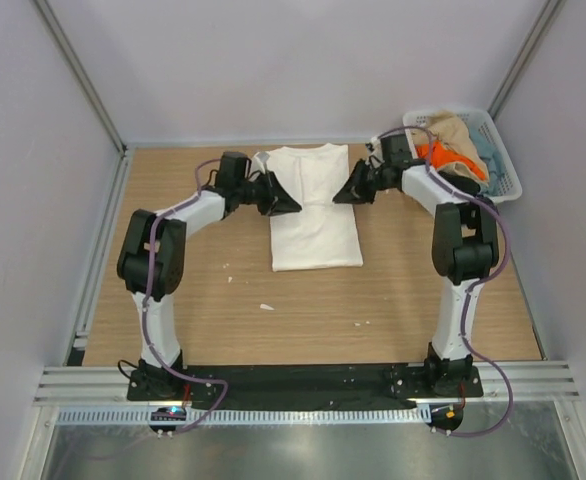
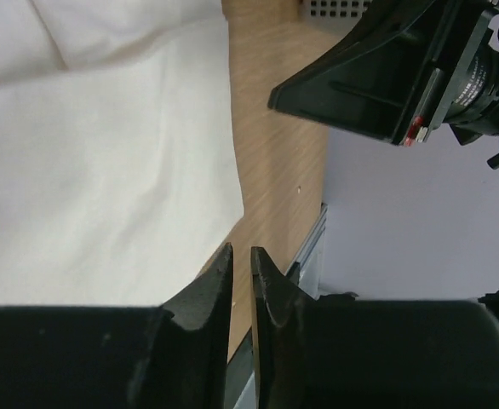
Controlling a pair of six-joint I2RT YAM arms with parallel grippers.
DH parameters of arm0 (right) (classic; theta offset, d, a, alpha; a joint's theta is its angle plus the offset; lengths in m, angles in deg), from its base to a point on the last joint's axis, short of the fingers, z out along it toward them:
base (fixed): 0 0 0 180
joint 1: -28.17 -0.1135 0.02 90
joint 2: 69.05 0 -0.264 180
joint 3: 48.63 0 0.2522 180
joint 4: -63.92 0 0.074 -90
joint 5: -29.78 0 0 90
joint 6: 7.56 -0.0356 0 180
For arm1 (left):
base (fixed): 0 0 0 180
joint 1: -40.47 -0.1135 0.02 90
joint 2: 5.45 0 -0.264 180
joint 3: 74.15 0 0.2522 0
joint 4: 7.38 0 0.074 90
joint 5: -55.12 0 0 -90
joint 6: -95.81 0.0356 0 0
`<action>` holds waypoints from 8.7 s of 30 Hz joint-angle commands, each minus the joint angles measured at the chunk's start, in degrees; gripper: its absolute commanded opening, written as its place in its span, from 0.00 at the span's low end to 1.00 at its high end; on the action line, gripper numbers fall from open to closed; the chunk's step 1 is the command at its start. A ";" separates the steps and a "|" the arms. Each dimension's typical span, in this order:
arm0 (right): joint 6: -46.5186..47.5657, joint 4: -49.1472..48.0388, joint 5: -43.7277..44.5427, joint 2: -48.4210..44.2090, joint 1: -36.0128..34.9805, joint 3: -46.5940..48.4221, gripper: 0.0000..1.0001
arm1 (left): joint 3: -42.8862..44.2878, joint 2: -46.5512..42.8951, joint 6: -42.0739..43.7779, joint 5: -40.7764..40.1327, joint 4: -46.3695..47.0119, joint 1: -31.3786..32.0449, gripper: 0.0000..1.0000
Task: Fold and stack the t-shirts
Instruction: Fold the tshirt
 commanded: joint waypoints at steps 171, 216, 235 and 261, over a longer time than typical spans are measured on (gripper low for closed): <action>-22.11 -26.15 13.81 -29.81 4.18 -63.65 0.46 | -44.51 -16.11 -37.27 -32.14 5.06 5.98 0.10; -35.12 0.57 24.88 -72.26 -39.67 -73.33 0.01 | -59.81 -93.90 -23.48 -33.90 -50.76 9.05 0.00; -8.67 16.83 13.20 -45.91 -19.82 -34.04 0.01 | -24.84 -51.63 -8.27 -29.69 -37.06 -0.69 0.00; -1.55 21.57 0.89 -14.96 -2.94 -1.61 0.01 | 12.60 -8.66 -4.49 -15.53 -28.34 -7.03 0.00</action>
